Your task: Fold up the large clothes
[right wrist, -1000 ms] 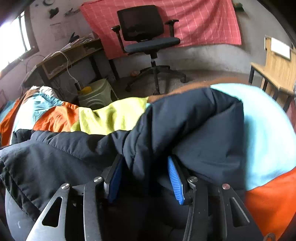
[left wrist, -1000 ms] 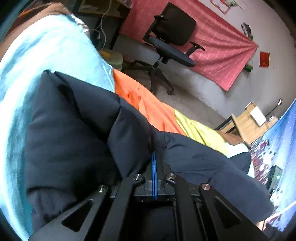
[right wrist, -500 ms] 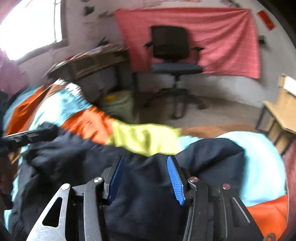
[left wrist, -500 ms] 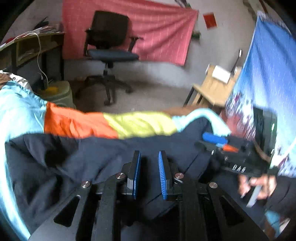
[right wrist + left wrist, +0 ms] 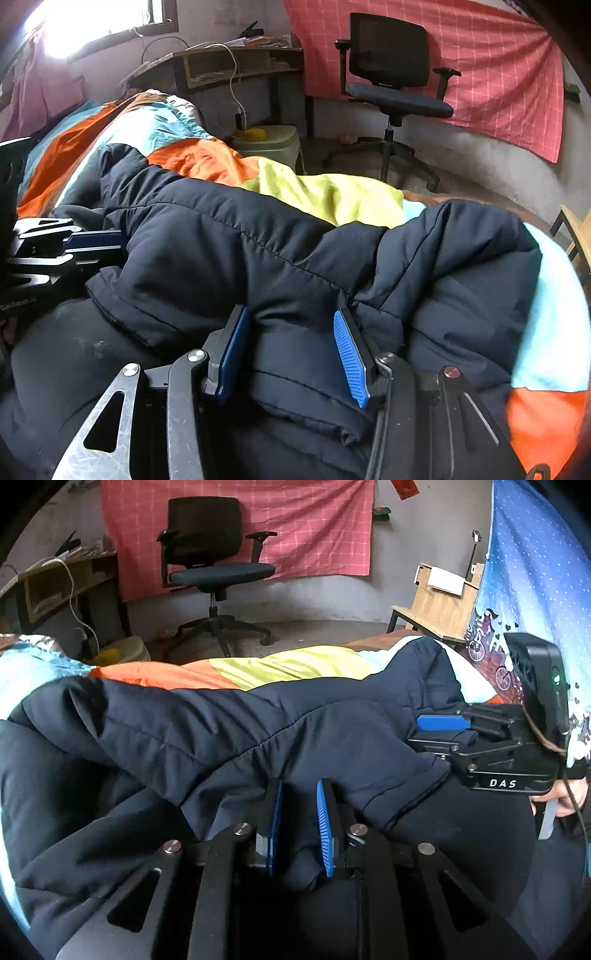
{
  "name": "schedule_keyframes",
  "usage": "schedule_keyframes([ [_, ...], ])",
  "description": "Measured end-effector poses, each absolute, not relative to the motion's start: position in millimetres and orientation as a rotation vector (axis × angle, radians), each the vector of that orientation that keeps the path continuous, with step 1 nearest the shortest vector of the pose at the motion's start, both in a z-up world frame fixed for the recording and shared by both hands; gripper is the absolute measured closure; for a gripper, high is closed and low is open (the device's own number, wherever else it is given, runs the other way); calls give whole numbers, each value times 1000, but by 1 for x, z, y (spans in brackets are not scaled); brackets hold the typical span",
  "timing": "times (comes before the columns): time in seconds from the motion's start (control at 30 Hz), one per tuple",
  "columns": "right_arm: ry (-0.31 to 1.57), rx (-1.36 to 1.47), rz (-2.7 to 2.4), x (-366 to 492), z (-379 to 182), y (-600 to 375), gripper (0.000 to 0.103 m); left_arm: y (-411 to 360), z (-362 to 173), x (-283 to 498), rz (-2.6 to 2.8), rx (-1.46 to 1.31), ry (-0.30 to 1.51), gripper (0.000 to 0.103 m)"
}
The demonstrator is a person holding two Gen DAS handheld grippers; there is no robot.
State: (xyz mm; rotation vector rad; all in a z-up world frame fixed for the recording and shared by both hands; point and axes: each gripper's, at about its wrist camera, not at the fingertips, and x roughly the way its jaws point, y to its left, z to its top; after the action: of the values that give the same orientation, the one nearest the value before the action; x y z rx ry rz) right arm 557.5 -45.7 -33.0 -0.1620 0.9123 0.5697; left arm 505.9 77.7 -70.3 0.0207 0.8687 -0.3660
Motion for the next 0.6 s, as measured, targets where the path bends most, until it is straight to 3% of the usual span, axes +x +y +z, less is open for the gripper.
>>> schedule_keyframes([
  [0.13,913,-159,561,558,-30,-46,59,83,-61,500,-372,10,846,87],
  [0.37,884,-44,673,551,28,-38,59,110,-41,485,-392,-121,888,87],
  [0.6,988,-159,671,546,-8,-13,60,96,-47,486,-322,-42,943,87],
])
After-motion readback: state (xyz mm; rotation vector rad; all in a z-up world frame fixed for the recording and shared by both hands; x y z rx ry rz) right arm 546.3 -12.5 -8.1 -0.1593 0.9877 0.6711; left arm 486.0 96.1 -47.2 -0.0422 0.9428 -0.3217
